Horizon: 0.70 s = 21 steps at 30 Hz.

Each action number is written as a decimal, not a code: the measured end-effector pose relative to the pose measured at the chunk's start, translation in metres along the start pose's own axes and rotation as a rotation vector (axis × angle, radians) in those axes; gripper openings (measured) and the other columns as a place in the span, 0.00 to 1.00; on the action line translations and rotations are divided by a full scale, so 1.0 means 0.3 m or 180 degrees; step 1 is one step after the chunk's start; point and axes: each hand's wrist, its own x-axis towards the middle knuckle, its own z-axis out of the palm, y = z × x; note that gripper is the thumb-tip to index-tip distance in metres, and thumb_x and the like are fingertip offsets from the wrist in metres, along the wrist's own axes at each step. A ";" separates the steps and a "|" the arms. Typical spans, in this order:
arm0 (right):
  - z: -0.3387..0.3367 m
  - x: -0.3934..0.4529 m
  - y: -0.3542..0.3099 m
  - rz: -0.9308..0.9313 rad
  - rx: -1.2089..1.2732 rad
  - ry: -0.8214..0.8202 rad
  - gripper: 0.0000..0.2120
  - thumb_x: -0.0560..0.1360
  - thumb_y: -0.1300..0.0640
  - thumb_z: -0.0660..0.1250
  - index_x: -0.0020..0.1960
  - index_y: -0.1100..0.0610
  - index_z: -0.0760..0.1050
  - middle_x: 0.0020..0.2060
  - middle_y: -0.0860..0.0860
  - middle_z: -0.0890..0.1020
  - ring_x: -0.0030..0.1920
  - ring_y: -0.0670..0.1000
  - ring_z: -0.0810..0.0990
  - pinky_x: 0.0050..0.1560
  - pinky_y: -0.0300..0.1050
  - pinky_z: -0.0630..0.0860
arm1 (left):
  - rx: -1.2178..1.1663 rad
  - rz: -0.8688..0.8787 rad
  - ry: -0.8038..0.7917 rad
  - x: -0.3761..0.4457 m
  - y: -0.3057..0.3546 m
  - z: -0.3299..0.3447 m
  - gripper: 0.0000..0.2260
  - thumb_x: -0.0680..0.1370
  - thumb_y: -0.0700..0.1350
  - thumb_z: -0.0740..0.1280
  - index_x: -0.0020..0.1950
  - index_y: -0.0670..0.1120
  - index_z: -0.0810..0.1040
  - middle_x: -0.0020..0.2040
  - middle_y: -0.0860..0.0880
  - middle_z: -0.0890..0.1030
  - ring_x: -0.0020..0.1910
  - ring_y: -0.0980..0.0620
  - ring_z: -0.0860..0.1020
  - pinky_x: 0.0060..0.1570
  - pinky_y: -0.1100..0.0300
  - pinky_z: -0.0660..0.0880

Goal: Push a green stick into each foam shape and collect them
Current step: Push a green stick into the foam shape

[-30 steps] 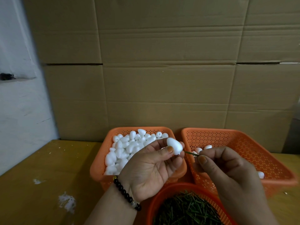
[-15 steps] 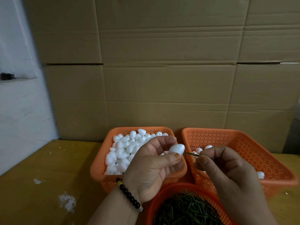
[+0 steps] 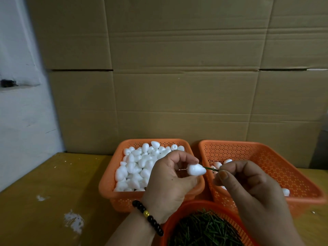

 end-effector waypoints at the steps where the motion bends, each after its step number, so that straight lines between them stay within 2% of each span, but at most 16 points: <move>1: 0.000 0.000 0.000 0.0005 -0.0018 0.0012 0.06 0.66 0.50 0.67 0.42 0.49 0.79 0.34 0.55 0.83 0.36 0.54 0.81 0.35 0.35 0.76 | 0.0057 0.0000 -0.0016 -0.002 0.001 0.002 0.15 0.62 0.36 0.72 0.42 0.55 0.82 0.40 0.54 0.83 0.45 0.52 0.81 0.48 0.48 0.80; 3: -0.001 0.001 0.001 0.0004 -0.0040 0.0049 0.07 0.66 0.50 0.67 0.42 0.49 0.79 0.34 0.55 0.83 0.37 0.54 0.81 0.36 0.35 0.75 | 0.0103 -0.0013 -0.0036 -0.005 0.001 0.005 0.15 0.63 0.36 0.72 0.43 0.54 0.82 0.40 0.52 0.83 0.44 0.50 0.82 0.50 0.42 0.79; 8: -0.003 0.003 0.005 0.0018 -0.0046 0.0095 0.07 0.66 0.50 0.67 0.42 0.49 0.79 0.33 0.56 0.82 0.37 0.57 0.80 0.34 0.36 0.75 | -0.0082 -0.0096 0.0001 -0.009 0.002 0.011 0.12 0.64 0.42 0.74 0.45 0.53 0.80 0.46 0.41 0.83 0.49 0.33 0.80 0.50 0.34 0.77; 10: -0.002 0.002 0.005 0.0031 -0.0032 0.0096 0.07 0.66 0.50 0.67 0.42 0.49 0.79 0.33 0.57 0.82 0.36 0.58 0.80 0.34 0.37 0.75 | -0.0132 -0.0115 -0.0017 -0.008 -0.001 0.012 0.13 0.65 0.42 0.74 0.47 0.53 0.80 0.47 0.44 0.83 0.47 0.37 0.81 0.50 0.34 0.77; 13: -0.004 0.001 0.004 0.0031 -0.0049 0.0110 0.06 0.66 0.51 0.67 0.42 0.48 0.79 0.33 0.57 0.82 0.36 0.57 0.79 0.32 0.35 0.74 | -0.0185 -0.0128 -0.0097 -0.007 -0.006 0.011 0.19 0.69 0.39 0.71 0.55 0.58 0.81 0.49 0.52 0.82 0.46 0.50 0.80 0.52 0.41 0.77; 16: -0.006 0.002 0.001 0.0006 -0.0047 0.0072 0.05 0.67 0.52 0.67 0.42 0.49 0.79 0.33 0.55 0.82 0.34 0.54 0.80 0.32 0.32 0.75 | -0.0168 -0.0213 -0.0273 -0.011 -0.009 0.007 0.17 0.72 0.43 0.69 0.57 0.60 0.81 0.46 0.56 0.83 0.45 0.50 0.78 0.54 0.47 0.77; 19: -0.007 0.002 0.001 0.0003 -0.0040 0.0072 0.04 0.67 0.52 0.67 0.41 0.49 0.79 0.33 0.54 0.82 0.34 0.53 0.81 0.32 0.31 0.75 | -0.0191 -0.0209 -0.0283 -0.013 -0.007 0.005 0.14 0.73 0.45 0.68 0.55 0.60 0.81 0.44 0.53 0.81 0.44 0.52 0.76 0.51 0.56 0.77; 21: -0.006 0.002 0.004 0.0020 -0.0047 0.0089 0.05 0.67 0.51 0.67 0.42 0.49 0.79 0.33 0.55 0.82 0.35 0.55 0.80 0.33 0.32 0.75 | -0.0259 -0.0247 -0.0301 -0.013 -0.005 0.004 0.13 0.73 0.46 0.68 0.55 0.59 0.82 0.43 0.51 0.80 0.44 0.53 0.76 0.50 0.57 0.77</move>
